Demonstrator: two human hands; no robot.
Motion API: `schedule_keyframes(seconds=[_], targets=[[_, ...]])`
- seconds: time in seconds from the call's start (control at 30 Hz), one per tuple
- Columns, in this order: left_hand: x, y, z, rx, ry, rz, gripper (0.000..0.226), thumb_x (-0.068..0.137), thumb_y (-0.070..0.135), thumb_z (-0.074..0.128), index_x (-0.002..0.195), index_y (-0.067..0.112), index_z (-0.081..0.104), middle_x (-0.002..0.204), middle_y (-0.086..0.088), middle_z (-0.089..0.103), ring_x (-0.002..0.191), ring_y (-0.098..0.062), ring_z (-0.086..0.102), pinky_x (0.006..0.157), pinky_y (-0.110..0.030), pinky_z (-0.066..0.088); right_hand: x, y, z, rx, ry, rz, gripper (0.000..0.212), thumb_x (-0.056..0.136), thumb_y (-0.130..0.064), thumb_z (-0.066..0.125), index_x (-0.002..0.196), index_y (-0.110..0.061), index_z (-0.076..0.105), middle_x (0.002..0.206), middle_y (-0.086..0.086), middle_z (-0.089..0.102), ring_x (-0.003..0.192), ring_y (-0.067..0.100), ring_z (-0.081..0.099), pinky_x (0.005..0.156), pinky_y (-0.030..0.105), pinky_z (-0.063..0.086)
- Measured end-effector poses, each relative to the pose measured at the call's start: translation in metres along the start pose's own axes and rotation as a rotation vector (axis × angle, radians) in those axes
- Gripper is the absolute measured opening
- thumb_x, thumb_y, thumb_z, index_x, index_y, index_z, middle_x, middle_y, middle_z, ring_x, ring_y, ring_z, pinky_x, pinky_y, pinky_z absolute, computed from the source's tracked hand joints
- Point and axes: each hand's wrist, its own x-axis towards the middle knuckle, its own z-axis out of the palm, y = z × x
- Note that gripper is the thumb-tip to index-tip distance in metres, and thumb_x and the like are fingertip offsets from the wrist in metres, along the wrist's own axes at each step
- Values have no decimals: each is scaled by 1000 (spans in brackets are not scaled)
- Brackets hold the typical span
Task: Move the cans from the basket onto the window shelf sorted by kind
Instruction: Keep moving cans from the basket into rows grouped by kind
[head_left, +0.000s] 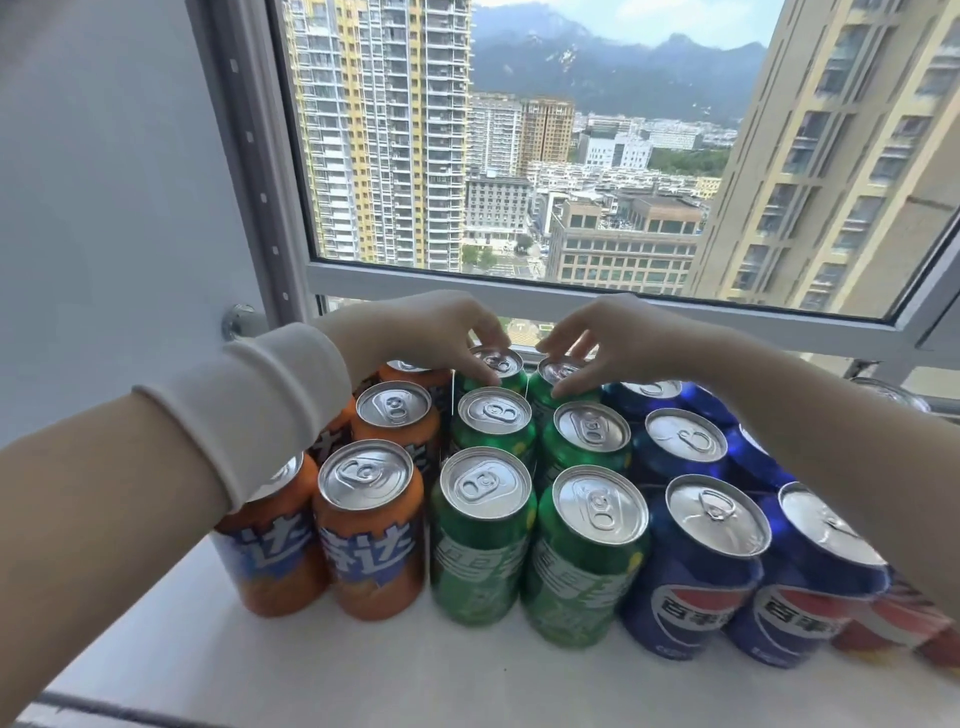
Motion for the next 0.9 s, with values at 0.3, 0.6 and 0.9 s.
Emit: schedule_keyframes(seconds=[0.3,0.6,0.9], targets=[[5,-2,-3,-46,-39,18,47,79,30,70,124,22,57,129,4,56,110,-15,55,90,-26,40,6,3,0,48,15,39,55,67,-25,81,117,-16,62,109,-4,68,93,11,62,75,16,41],[-12,-19,-28,-5,-128,-54,60,83,35,63,137,22,41,142,7,43,129,-12,43,106,-28,29,13,-20,-12,-26,-47,-22,59,79,-33,69,131,-13,49,134,1,53,121,15,50,93,17,30],[-42,-81,-25,-24,-38,-301,53,81,38,65,129,16,54,133,0,54,118,-19,51,96,-27,39,59,-82,15,-61,-26,-156,59,78,-35,70,130,-13,52,133,0,54,120,15,51,99,24,35]])
